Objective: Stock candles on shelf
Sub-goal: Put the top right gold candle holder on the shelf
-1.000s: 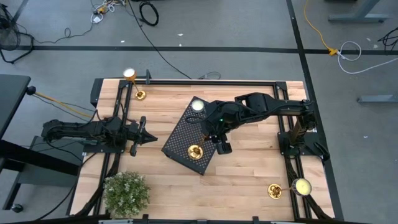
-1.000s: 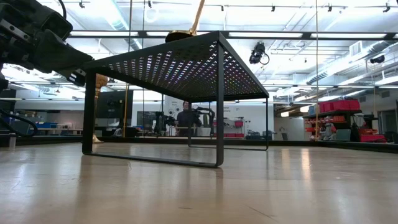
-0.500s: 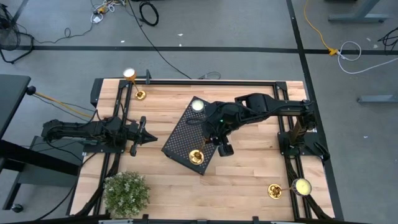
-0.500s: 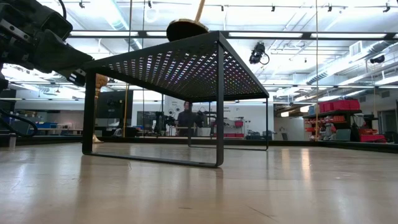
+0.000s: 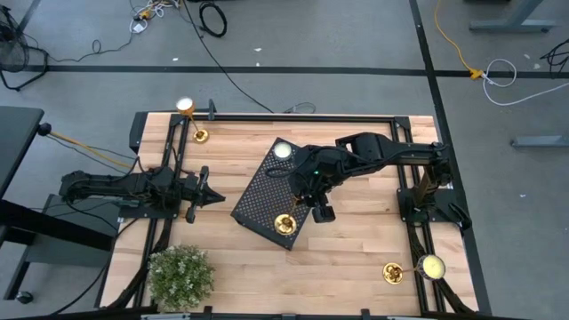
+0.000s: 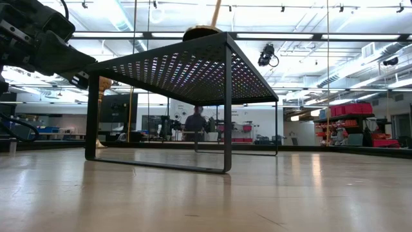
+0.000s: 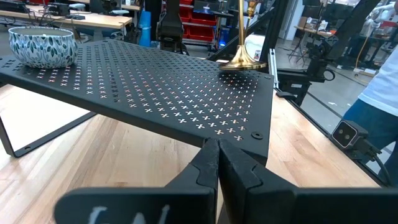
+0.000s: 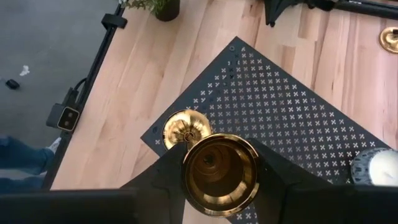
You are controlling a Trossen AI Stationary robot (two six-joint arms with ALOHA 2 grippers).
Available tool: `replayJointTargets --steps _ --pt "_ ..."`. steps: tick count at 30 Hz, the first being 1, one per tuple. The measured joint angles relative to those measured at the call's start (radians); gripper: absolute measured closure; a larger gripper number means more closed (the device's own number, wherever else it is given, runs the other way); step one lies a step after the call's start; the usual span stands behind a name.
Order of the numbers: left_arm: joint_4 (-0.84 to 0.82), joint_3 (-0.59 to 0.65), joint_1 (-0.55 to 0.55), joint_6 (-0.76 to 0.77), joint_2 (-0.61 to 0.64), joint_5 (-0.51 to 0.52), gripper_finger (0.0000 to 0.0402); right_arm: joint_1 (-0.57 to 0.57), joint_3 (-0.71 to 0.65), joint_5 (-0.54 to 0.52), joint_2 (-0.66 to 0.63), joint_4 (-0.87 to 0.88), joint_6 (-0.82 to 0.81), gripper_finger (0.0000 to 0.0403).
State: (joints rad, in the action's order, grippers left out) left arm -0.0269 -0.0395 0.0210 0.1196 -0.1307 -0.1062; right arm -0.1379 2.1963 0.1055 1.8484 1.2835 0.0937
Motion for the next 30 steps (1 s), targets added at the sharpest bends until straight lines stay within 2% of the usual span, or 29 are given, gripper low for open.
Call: replayJointTargets --steps 30 --pt "0.000 0.000 0.000 0.000 0.000 0.000 0.0387 0.006 -0.060 0.001 -0.003 -0.060 0.001 0.0266"
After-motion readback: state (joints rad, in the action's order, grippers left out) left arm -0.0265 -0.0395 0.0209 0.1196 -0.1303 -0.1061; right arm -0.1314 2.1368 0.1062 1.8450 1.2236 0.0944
